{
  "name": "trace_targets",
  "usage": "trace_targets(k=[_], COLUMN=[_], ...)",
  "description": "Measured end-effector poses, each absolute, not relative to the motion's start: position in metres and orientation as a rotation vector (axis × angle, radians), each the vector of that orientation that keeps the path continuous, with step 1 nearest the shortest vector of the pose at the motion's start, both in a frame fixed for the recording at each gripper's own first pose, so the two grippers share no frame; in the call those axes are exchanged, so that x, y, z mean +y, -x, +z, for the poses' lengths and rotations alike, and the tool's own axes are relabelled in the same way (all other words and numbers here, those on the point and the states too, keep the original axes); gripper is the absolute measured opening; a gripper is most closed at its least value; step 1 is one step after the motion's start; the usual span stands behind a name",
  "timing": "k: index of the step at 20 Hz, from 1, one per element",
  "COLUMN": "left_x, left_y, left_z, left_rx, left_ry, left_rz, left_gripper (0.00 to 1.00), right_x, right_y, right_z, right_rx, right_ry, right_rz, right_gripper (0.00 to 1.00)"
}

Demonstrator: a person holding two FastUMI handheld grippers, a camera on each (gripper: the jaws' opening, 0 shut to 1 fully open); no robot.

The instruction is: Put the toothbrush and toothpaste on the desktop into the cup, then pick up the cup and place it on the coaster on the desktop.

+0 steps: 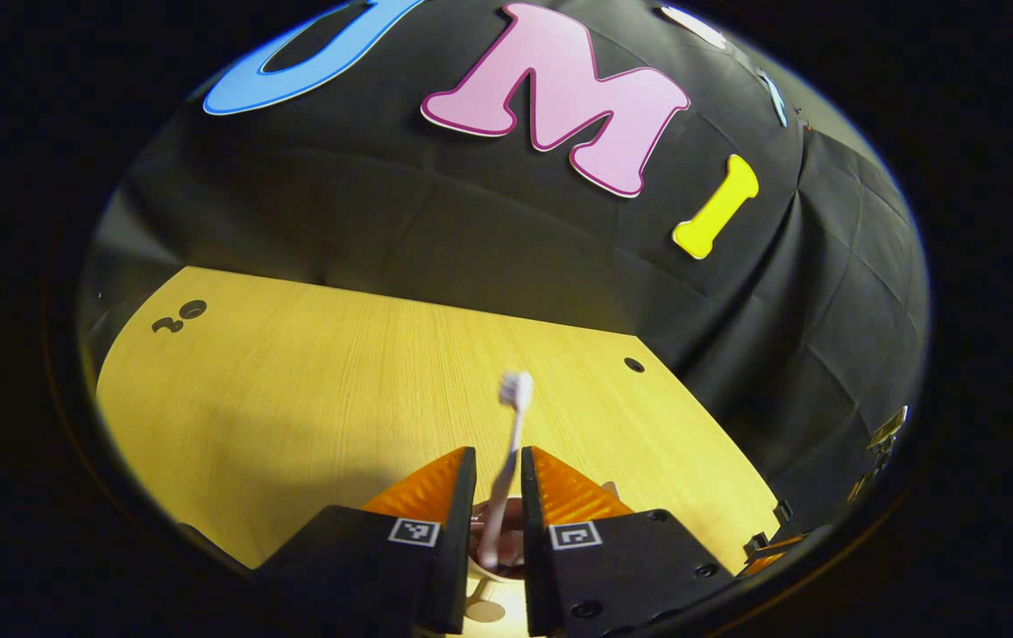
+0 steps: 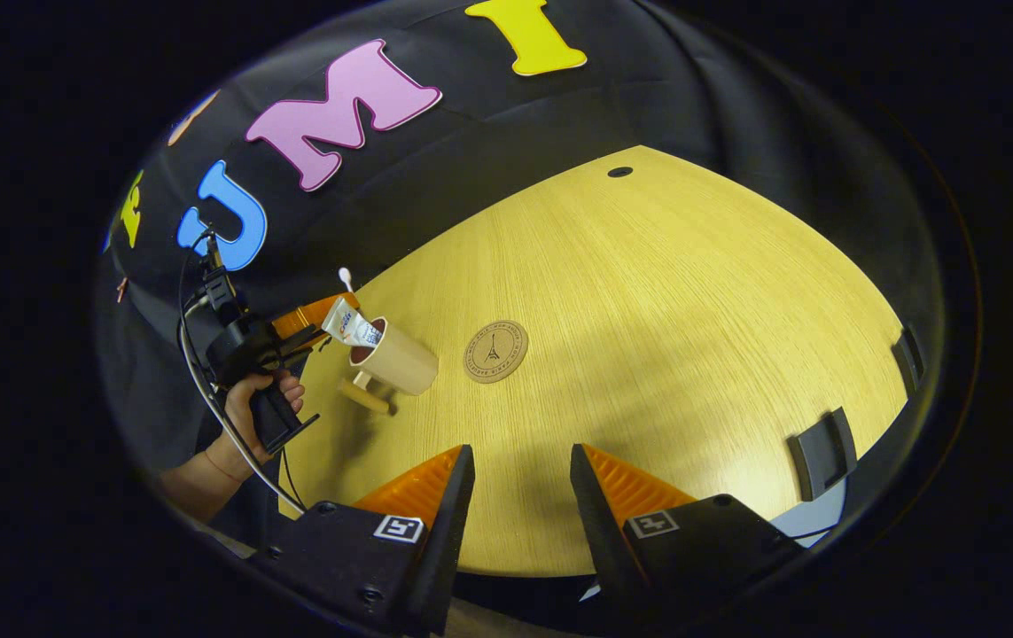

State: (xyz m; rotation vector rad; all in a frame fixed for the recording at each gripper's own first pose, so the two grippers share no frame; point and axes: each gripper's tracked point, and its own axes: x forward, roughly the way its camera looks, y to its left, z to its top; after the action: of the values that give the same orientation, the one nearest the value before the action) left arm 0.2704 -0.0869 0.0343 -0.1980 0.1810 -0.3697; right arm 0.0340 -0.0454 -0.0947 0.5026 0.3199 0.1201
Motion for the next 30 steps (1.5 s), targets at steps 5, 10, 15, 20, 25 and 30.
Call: trace_targets(k=[5,10,15,20,25,30], left_x=[-0.086,-0.077,-0.062,-0.054,-0.060,-0.065], left_y=[-0.255,-0.226,-0.192,-0.172,-0.176,-0.196], left_z=[0.029,0.025,0.007,-0.032,-0.073,-0.087], left_rx=[0.191,0.200,0.267,0.396,0.561,0.634], left_ry=[0.149,0.063,-0.041,-0.197,-0.255,-0.279], left_rz=[-0.367,-0.349,-0.324,-0.337,-0.380,-0.366], left_gripper=[0.60,0.60,0.67,0.68,0.67,0.68], right_x=[-0.049,-0.062,-0.053,-0.054,-0.060,-0.070], right_y=[-0.034,-0.038,-0.044,-0.048,-0.045,-0.038], right_z=[-0.094,-0.110,-0.113,-0.114,-0.124,-0.136], right_rx=[0.320,0.380,0.422,0.436,0.458,0.477], right_ry=[-0.535,-0.468,-0.461,-0.437,-0.433,-0.469], right_rz=[0.113,0.059,0.105,0.119,0.109,0.099], right_gripper=[0.68,0.68,0.68,0.68,0.68,0.68])
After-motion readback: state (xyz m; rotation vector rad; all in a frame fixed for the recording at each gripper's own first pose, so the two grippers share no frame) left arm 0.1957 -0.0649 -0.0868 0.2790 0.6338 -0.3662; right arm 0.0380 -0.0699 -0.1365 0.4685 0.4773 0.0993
